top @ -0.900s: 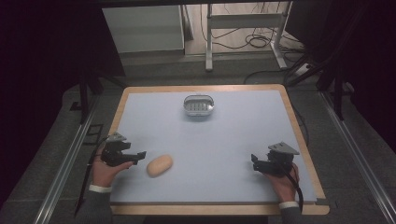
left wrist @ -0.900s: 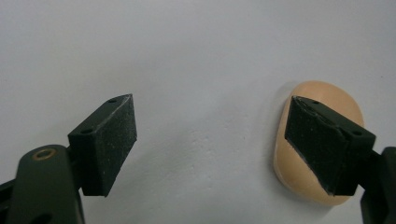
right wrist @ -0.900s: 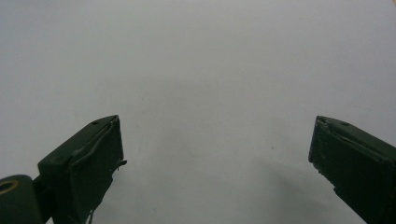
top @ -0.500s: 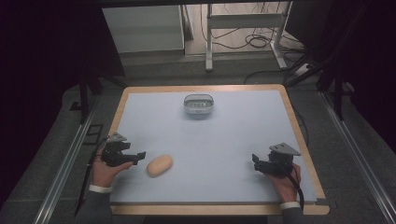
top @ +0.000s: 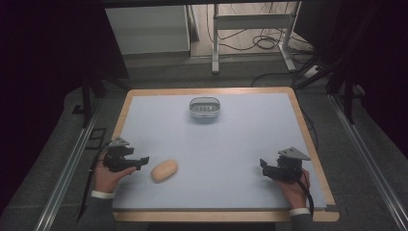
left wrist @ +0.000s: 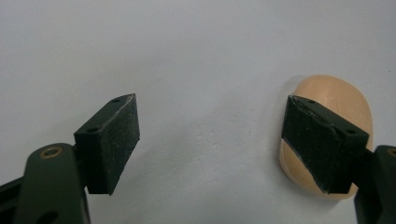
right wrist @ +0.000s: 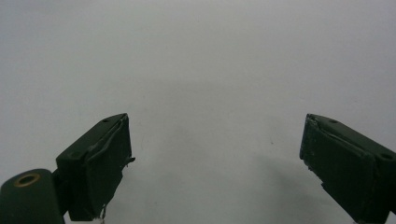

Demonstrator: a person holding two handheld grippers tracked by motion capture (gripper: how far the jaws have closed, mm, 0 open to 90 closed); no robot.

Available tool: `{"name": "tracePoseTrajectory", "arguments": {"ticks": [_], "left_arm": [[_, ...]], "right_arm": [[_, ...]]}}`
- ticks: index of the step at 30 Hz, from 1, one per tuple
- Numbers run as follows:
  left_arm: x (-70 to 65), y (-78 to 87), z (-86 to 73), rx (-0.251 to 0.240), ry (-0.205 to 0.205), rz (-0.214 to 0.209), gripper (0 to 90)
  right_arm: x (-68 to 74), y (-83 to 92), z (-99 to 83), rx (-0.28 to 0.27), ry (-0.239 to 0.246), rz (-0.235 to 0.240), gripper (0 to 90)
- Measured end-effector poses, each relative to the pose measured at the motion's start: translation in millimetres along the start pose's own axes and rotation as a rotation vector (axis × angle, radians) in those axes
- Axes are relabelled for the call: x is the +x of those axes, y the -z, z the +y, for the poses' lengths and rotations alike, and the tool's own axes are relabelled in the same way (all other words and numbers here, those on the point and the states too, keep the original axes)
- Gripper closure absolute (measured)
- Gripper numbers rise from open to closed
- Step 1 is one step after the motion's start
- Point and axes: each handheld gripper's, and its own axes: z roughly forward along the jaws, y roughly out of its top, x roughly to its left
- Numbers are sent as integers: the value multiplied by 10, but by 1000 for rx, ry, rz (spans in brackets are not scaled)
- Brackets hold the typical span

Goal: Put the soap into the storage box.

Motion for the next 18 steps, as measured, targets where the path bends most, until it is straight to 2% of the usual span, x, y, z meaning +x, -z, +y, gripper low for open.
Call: {"name": "tracePoseTrajectory", "arguments": {"ticks": [9, 13, 18], "left_arm": [[5, 18, 31, 10, -16, -3, 202], [-2, 22, 62, 37, -46, -7, 202], [-10, 47, 113, 41, -62, -16, 202]], "right_arm": [[1, 3, -1, 1, 0, 2, 93], [-1, -2, -1, 3, 1, 3, 94], [4, -4, 0, 5, 4, -5, 95]]}}
